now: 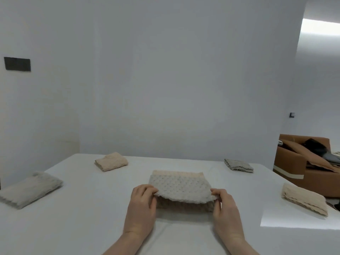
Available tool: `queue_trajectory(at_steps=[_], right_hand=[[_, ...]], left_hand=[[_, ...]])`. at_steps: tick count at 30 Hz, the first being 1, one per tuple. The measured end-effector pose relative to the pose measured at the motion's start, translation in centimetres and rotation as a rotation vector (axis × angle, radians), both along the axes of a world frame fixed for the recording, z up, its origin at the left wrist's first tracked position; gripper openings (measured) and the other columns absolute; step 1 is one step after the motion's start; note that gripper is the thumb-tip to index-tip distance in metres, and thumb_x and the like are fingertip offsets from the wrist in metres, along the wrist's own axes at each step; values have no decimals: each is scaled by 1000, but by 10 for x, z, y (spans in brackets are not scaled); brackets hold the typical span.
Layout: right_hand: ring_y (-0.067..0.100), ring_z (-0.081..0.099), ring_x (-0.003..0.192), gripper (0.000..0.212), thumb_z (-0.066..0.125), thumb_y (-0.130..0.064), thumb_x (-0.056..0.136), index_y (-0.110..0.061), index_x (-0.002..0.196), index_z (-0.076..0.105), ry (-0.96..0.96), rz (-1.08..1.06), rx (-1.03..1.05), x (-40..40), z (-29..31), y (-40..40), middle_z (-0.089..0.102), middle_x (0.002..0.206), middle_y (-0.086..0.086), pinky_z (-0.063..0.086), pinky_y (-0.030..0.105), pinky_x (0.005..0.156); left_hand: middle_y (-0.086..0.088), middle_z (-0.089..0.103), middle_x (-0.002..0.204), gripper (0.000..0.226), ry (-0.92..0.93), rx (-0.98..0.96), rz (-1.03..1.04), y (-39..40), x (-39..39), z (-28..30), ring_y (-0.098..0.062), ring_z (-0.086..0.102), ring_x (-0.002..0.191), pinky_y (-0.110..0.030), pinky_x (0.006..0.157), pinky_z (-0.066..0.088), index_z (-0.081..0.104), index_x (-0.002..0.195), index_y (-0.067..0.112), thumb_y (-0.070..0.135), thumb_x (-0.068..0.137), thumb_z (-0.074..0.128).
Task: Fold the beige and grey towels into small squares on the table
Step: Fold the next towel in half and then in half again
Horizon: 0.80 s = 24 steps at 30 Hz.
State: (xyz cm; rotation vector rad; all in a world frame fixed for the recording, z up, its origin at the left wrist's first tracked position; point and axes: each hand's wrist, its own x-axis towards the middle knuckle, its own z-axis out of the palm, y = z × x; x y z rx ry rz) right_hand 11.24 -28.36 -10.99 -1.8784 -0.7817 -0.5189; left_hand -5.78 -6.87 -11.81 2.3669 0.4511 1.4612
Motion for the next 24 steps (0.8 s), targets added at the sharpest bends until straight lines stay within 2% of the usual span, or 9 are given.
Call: queue_trajectory(at_steps=[3,7,10,13,17,21,24], right_hand=[[5,56,92,44,55,1,92,-43,94,54,41,11,-102,-6,12,-2,63,94,-10,39,15,76],[19,63,89,30,53,-2,93,-29,94,64,41,-33,-10,-10,74,9,69,91,-6,49,35,78],[21,65,93,23,53,-5,95,-21,100,69,8,-32,86,-21,126,11,72,95,-2,52,39,85],[16,65,93,21,52,-8,97,-20,101,68,-42,0,135,-39,169,3,71,96,-5,50,32,83],[14,64,91,18,54,-10,98,-21,99,67,-142,15,191,-68,203,-16,70,94,-7,48,29,81],[8,65,84,14,56,-16,100,-25,100,67,-136,46,211,-89,208,-32,71,92,-10,49,28,77],[0,61,76,12,57,-18,100,-25,100,67,-130,67,222,-107,202,-43,69,87,-15,43,21,70]], left_hand=[[20,60,102,24,135,23,-7,-5,-10,13,-1,45,104,-25,95,46,72,101,28,8,87,74],[13,66,95,18,54,-43,-16,-7,-11,83,-11,56,98,-29,88,48,73,95,25,8,91,67],[4,70,100,15,-9,-45,3,-7,-12,140,-18,58,102,-27,89,44,74,99,19,9,94,64],[0,71,107,17,-68,-18,39,-7,-26,187,-22,56,107,-23,88,37,74,107,16,10,97,60],[2,70,107,19,-100,30,56,-13,-61,222,-19,54,107,-26,89,38,73,111,16,16,101,57],[13,67,87,16,-107,77,43,-18,-96,232,-16,57,90,-35,84,46,74,100,24,27,102,58],[16,62,80,17,-77,103,18,-27,-121,228,-14,55,80,-33,76,43,72,96,26,27,103,56]])
